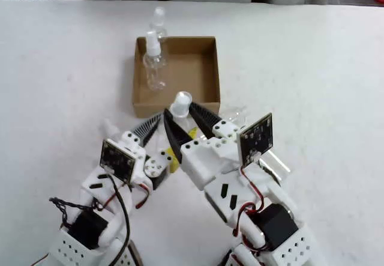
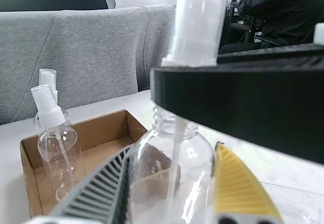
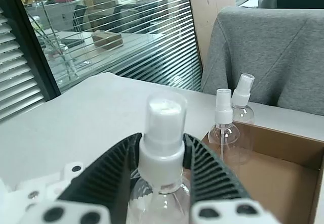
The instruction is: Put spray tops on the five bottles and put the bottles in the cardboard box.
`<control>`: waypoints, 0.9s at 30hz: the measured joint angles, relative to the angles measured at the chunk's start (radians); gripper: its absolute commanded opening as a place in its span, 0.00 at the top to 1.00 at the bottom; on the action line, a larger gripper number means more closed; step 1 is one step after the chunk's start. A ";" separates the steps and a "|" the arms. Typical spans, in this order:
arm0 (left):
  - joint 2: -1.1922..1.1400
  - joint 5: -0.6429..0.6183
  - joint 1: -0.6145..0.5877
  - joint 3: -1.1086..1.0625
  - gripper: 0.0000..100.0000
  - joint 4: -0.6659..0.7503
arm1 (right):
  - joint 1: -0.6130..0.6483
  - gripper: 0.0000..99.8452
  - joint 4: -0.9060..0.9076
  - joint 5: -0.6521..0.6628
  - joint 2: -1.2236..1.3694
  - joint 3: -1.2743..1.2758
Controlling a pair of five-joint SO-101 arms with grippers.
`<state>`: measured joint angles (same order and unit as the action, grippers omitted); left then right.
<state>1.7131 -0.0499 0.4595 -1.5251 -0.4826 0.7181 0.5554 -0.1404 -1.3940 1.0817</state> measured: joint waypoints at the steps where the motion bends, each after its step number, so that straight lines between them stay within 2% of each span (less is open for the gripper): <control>1: 0.000 0.000 0.000 0.000 0.92 0.000 | 0.000 0.89 0.000 0.000 0.000 0.000; 5: 0.000 0.000 -0.002 0.000 0.92 0.000 | 0.012 0.82 0.002 0.000 0.000 0.000; 15: 0.000 0.000 -0.005 0.000 0.92 0.000 | 0.018 0.82 0.008 0.000 0.000 -0.069; 27: 0.000 0.000 -0.005 0.000 0.92 0.000 | -0.009 0.82 0.325 0.002 0.015 -0.359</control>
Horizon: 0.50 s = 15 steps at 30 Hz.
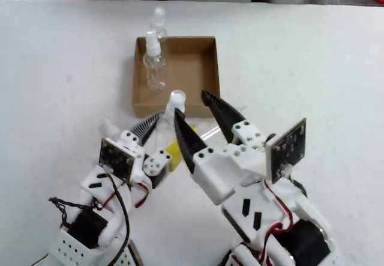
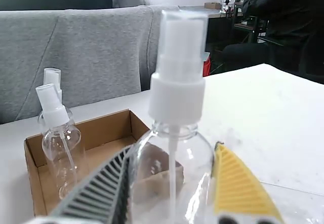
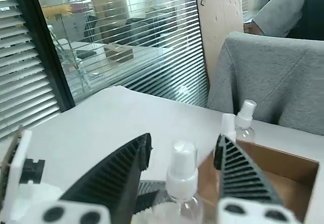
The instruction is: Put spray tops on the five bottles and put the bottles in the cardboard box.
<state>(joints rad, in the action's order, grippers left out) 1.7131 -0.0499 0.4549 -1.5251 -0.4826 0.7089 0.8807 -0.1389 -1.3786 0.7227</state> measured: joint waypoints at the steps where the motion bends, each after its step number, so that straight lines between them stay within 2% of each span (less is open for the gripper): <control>1: 0.000 0.000 0.000 0.000 0.92 0.000 | -0.023 0.82 0.041 0.000 0.006 -0.011; 6: 0.000 0.000 -0.035 -0.008 0.92 0.064 | -0.180 0.82 0.229 0.003 0.012 -0.023; 10: 0.000 0.000 -0.117 -0.064 0.92 0.221 | -0.269 0.82 0.344 0.006 0.012 0.009; 15: 0.000 0.000 -0.203 -0.077 0.92 0.348 | -0.356 0.82 0.307 0.008 0.015 0.226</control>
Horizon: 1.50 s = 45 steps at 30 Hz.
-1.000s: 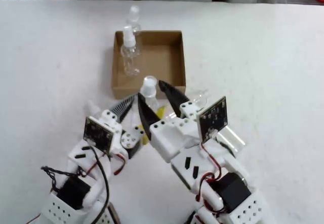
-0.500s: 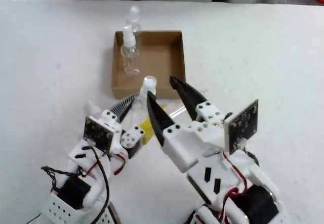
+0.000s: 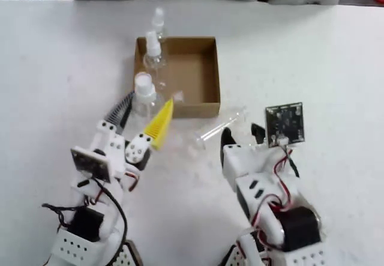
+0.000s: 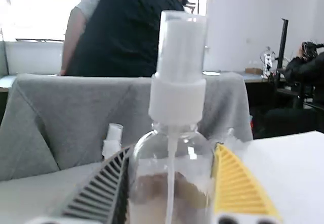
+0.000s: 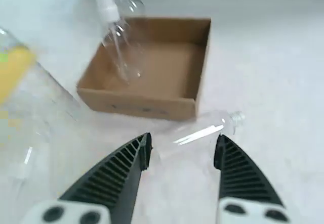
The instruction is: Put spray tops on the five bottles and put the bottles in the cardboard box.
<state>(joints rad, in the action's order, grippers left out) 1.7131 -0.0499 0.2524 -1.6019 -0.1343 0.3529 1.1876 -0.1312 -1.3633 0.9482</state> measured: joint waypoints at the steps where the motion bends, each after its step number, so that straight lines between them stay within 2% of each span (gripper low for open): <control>1: 0.000 0.000 -0.023 0.000 0.92 0.018 | -0.012 0.82 -0.037 0.000 0.008 0.052; 6: 0.000 0.000 -0.075 0.000 0.92 0.120 | -0.068 0.82 -0.287 0.000 0.017 0.318; 11: -0.023 0.000 -0.075 0.058 0.92 0.141 | -0.068 0.82 -0.511 0.000 0.017 0.517; 19: -0.417 0.000 -0.080 0.351 0.92 0.173 | -0.068 0.82 -0.600 0.000 0.017 0.572; 28: -0.867 0.002 -0.080 0.384 0.92 0.552 | -0.161 0.82 -0.600 0.000 0.017 0.586; 38: -1.272 0.002 -0.080 0.379 0.92 0.945 | -0.160 0.82 -0.612 0.000 0.017 0.588; 45: -1.485 0.002 -0.092 0.379 0.92 1.129 | -0.160 0.82 -0.709 0.000 0.017 0.664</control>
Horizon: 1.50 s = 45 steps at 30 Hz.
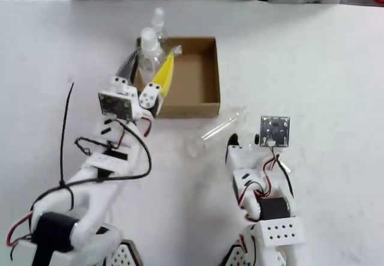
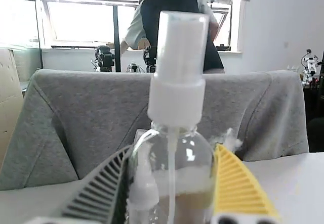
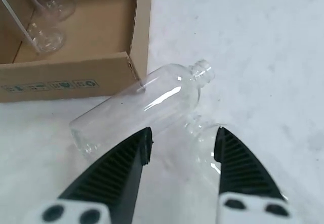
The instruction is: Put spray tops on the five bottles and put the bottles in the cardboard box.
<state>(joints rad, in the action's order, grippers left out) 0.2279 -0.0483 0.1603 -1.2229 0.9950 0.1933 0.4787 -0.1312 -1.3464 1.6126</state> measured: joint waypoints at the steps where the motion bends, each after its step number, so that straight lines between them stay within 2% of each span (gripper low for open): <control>1: -0.029 0.000 -0.002 0.000 0.92 0.029 | 0.000 0.82 -0.023 0.000 0.000 0.009; 9: -0.290 0.000 -0.011 0.018 0.93 0.236 | 0.000 0.82 -0.075 0.000 0.000 0.028; 12: -0.381 0.000 -0.011 0.069 0.93 0.270 | -0.002 0.82 -0.075 0.000 0.000 0.028; 15: -0.440 0.000 -0.011 0.104 0.98 0.302 | -0.011 0.82 -0.075 0.000 0.000 0.028; 18: -0.459 0.000 -0.009 0.118 0.97 0.331 | -0.009 0.82 -0.075 0.000 0.000 0.028; 45: -0.460 0.000 -0.011 0.123 0.97 0.307 | -0.009 0.82 -0.075 0.000 0.000 0.040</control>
<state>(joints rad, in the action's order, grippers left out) -0.2325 -0.0483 0.1496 -1.1001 1.3019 0.1841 0.4035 -0.1312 -1.3464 1.6525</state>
